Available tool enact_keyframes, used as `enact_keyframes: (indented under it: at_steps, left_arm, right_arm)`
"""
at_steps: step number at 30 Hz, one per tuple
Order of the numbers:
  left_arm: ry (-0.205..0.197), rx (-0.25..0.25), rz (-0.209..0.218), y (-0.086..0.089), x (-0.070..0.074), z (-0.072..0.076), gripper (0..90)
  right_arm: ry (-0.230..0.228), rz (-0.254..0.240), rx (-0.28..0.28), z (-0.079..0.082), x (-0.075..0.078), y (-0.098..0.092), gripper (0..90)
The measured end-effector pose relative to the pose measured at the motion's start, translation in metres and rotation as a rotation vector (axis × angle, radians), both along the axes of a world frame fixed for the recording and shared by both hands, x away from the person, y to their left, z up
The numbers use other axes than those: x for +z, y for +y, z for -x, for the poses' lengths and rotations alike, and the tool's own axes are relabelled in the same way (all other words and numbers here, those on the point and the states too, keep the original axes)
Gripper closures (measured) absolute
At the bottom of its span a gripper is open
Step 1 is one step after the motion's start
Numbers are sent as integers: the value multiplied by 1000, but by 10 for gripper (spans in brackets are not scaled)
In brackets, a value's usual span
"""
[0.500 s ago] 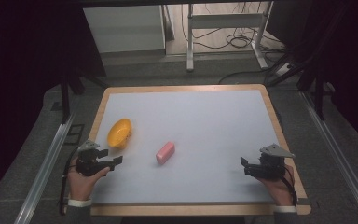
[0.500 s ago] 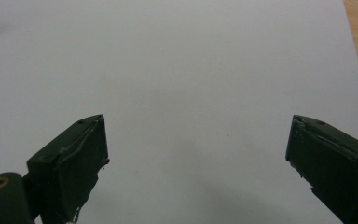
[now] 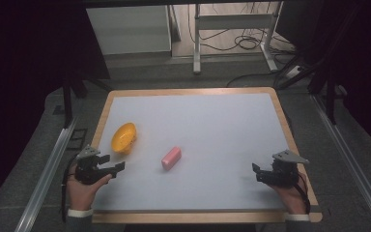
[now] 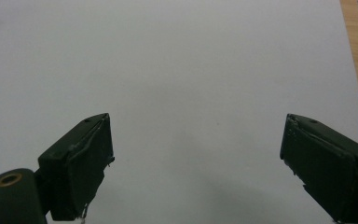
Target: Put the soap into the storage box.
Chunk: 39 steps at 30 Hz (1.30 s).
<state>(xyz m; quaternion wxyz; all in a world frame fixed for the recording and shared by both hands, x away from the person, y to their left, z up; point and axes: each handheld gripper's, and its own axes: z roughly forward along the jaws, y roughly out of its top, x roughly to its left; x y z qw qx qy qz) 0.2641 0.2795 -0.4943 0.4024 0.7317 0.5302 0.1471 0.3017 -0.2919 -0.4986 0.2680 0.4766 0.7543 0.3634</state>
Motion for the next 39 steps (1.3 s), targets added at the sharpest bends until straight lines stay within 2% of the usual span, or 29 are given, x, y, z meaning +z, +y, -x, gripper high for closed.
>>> enact_keyframes:
  at_steps: [7,16,24,39]
  left_arm:
    - [5,8,-11,-6,6,-1,274]
    - [5,-42,-22,-15,24,-4,278]
    - [4,-69,-57,-27,39,-12,277]
    - [24,-108,-96,-47,50,-20,276]
  right_arm:
    - [13,-6,-2,-2,-3,-5,91]
    - [12,13,-10,0,-3,-4,91]
    - [11,25,-10,0,-3,-5,91]
    - [18,40,1,0,-6,-3,91]
